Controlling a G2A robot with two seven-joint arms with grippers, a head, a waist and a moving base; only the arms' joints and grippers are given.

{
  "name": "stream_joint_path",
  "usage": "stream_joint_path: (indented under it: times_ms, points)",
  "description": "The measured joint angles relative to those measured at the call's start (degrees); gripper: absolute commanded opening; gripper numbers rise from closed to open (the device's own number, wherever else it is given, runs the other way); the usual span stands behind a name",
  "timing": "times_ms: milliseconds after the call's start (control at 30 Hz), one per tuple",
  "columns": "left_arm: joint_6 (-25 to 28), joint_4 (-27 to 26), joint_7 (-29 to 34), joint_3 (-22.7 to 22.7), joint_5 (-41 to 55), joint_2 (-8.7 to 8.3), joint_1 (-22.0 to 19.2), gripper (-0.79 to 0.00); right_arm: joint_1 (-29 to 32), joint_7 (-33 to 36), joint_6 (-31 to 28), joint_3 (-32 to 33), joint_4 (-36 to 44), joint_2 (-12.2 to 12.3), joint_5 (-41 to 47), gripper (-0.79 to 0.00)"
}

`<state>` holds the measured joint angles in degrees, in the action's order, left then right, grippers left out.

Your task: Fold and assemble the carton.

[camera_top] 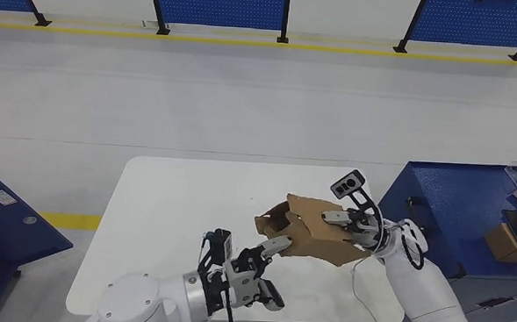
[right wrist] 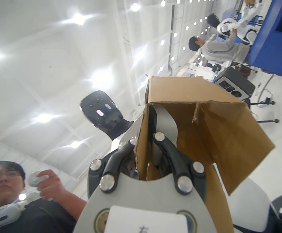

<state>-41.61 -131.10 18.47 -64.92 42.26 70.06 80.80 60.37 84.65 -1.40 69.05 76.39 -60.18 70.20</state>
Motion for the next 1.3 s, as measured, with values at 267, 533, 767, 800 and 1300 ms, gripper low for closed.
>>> stream_joint_path:
  times_ms: [267, 533, 767, 800, 1300]
  points:
    - [15.6, -3.5, 9.8, -6.7, -1.7, -1.04, 5.2, 0.0, -0.2, -1.8, 13.5, -3.3, -3.4, -1.6, 12.1, -0.785]
    - [11.2, -3.4, 9.8, -5.1, -1.4, -1.12, 5.0, 0.0, 0.3, -5.0, 10.7, -2.2, -1.3, -1.4, 8.8, -0.785]
    - [2.7, -2.2, 3.8, -0.4, 5.3, -0.39, 2.4, 0.0, 1.3, -5.3, 6.6, 0.0, 0.5, -1.1, 2.8, -0.785]
    - [2.0, -1.5, 2.3, -0.1, 6.6, -0.22, 1.7, 0.0, 1.4, -5.0, 6.2, 0.2, 0.7, -1.1, 1.9, -0.785]
    - [-4.0, 6.2, -18.7, 6.8, 18.2, 2.46, -7.8, 0.0, 2.6, -1.3, 3.2, 2.7, 2.4, -0.8, -4.4, -0.785]
